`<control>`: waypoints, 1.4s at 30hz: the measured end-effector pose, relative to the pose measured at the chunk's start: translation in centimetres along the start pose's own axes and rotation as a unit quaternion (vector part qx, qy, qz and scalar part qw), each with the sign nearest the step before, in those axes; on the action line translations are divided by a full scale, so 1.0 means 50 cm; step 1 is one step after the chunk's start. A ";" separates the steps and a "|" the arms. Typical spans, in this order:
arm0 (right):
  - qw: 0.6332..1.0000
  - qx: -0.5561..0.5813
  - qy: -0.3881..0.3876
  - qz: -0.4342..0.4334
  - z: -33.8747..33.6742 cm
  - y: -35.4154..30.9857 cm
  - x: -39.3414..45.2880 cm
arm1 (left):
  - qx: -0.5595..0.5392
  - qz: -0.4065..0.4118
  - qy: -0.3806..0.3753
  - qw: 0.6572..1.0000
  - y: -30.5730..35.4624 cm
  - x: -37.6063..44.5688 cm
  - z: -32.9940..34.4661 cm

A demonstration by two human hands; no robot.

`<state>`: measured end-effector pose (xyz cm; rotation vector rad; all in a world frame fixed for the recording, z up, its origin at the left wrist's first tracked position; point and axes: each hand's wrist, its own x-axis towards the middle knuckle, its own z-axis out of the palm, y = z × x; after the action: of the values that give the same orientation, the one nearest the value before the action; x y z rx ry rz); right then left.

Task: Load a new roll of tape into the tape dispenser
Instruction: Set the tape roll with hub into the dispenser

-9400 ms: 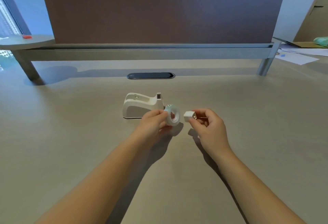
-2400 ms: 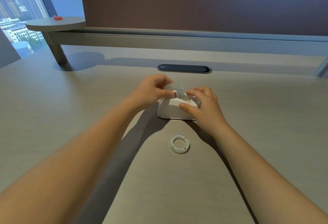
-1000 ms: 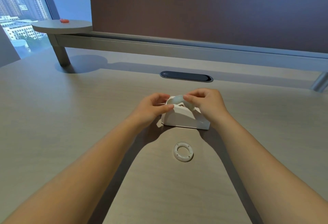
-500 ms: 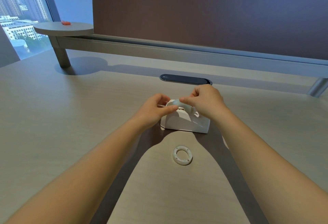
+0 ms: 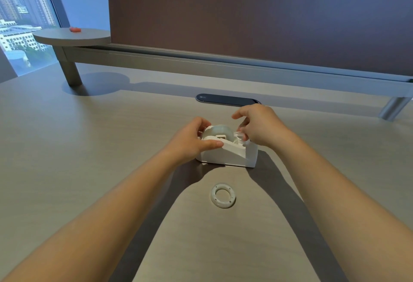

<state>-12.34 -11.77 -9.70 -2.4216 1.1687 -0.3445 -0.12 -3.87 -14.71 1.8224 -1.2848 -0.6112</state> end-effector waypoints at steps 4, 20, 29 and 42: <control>0.999 -0.026 -0.021 -0.002 -0.007 0.001 0.000 | -0.005 -0.003 0.002 1.000 -0.003 0.000 0.001; 0.938 0.325 0.069 0.102 0.014 0.089 -0.022 | -0.016 -0.004 0.005 1.000 -0.004 -0.002 0.003; 0.924 0.351 0.040 0.149 0.013 0.111 -0.021 | -0.016 -0.007 0.010 1.000 -0.004 -0.001 0.003; 0.798 0.527 -0.062 0.286 0.037 0.125 -0.027 | -0.029 -0.012 0.007 0.999 -0.005 -0.003 0.007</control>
<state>-16.70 -13.70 -14.36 -1.0521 1.1337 -0.4591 -0.29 -3.80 -15.10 1.7936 -1.2252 -0.6421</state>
